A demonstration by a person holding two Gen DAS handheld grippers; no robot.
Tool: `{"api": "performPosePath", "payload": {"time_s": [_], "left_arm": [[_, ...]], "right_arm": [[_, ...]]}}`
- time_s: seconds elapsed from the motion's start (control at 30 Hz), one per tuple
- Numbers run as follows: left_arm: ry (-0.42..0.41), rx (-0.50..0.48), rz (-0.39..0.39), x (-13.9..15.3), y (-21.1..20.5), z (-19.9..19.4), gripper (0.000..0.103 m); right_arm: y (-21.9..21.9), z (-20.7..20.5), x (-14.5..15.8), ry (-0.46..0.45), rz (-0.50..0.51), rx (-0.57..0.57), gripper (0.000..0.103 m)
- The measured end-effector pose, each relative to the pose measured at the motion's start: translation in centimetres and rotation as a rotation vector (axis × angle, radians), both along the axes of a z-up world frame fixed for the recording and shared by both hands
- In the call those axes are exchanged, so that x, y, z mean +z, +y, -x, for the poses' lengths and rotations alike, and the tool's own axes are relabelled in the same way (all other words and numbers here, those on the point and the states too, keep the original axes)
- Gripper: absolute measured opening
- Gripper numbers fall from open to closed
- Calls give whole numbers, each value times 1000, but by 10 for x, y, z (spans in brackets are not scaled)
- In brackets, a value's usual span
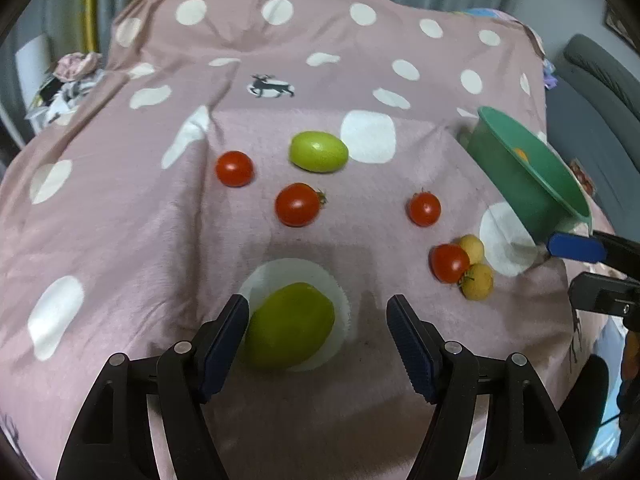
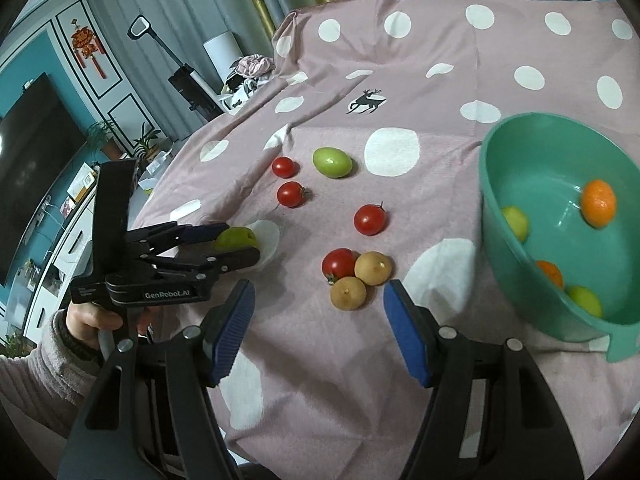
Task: Organize fruits
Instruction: 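Grasp a green lime with the left gripper while the right gripper grasps a green oval fruit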
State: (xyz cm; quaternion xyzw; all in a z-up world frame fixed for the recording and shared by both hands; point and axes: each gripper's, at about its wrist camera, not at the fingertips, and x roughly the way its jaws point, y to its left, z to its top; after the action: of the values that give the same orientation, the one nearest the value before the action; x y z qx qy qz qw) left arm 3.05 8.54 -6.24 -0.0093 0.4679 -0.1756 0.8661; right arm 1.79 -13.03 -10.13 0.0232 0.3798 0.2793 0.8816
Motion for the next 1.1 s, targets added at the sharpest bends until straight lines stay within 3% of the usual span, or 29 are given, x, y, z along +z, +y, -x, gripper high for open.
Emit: {"api": "performPosePath", "payload": {"time_s": [0.33, 0.47, 0.6, 0.77, 0.93, 1.1], "left_arm": [[4, -34, -18, -6, 2, -4, 58], [-12, -28, -40, -7, 8, -2, 42], [-32, -2, -36, -7, 14, -3, 42], [-27, 8, 52, -2, 19, -10, 42], [-33, 57, 91, 5, 24, -26, 42], [-62, 83, 91, 16, 28, -43, 42]], "right_arm": [[12, -19, -5, 29, -4, 22, 68], [21, -30, -7, 41, 3, 29, 68], [30, -44, -8, 61, 1, 43, 68], [44, -73, -8, 87, -4, 54, 68], [59, -113, -5, 70, 36, 30, 67], [79, -154, -9, 85, 81, 23, 66]]}}
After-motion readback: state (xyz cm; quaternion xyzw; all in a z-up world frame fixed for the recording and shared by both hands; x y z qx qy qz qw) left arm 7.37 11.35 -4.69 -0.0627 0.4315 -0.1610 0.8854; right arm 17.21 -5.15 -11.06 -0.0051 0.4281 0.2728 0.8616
